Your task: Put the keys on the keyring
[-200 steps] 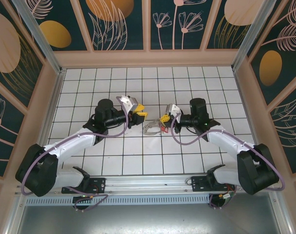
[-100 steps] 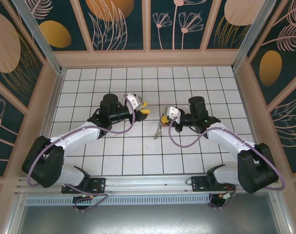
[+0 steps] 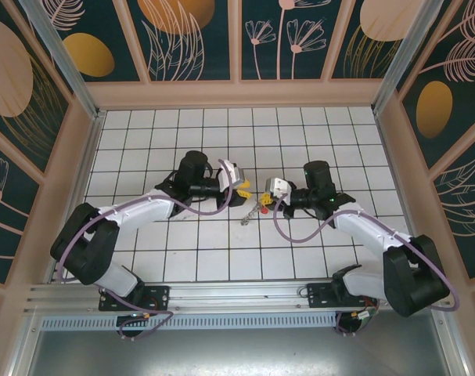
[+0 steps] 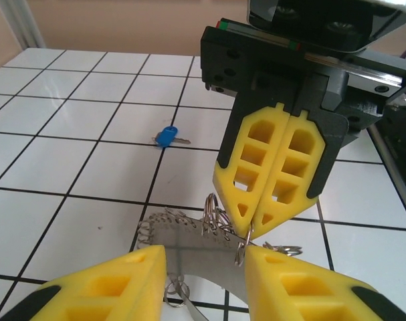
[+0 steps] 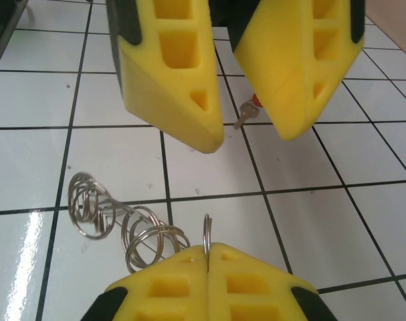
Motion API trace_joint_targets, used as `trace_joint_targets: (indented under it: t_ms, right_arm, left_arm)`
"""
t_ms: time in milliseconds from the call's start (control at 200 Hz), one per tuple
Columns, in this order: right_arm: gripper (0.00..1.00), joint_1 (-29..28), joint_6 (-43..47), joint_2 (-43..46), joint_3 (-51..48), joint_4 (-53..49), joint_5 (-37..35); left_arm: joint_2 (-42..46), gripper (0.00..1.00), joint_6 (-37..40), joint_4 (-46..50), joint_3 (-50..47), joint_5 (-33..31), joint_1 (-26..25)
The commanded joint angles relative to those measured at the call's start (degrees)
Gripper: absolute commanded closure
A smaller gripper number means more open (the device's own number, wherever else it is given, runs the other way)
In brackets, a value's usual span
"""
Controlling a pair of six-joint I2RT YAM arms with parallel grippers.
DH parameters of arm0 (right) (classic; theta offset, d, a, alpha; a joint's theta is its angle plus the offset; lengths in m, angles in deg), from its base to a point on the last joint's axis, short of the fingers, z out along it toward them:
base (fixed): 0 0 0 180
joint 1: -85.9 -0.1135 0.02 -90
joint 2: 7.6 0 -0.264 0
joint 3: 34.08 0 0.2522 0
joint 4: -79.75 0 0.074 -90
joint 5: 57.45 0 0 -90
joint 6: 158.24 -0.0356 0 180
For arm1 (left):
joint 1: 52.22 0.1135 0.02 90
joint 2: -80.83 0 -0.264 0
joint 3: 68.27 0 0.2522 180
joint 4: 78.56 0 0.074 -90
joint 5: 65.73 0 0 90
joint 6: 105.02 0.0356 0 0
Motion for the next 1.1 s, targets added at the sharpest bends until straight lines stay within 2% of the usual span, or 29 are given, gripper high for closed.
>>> trace_joint_targets:
  t_ms: [0,415,1091]
  right_arm:
    - [1.0,-0.2,-2.1,1.8,-2.0,0.0,0.5]
    - [1.0,1.7,-11.4,6.1,-7.5,8.2,-1.9]
    - [1.0,4.5,-12.5,6.8,-9.2,11.4,0.9]
  left_arm:
    - [-1.4,0.64,4.4,5.2,3.0,3.5,-0.4]
    - [-7.8,0.64,9.9,15.1,11.0,7.3,-2.1]
    - [-15.4,0.67,13.5,20.8,17.9,10.2,-2.9]
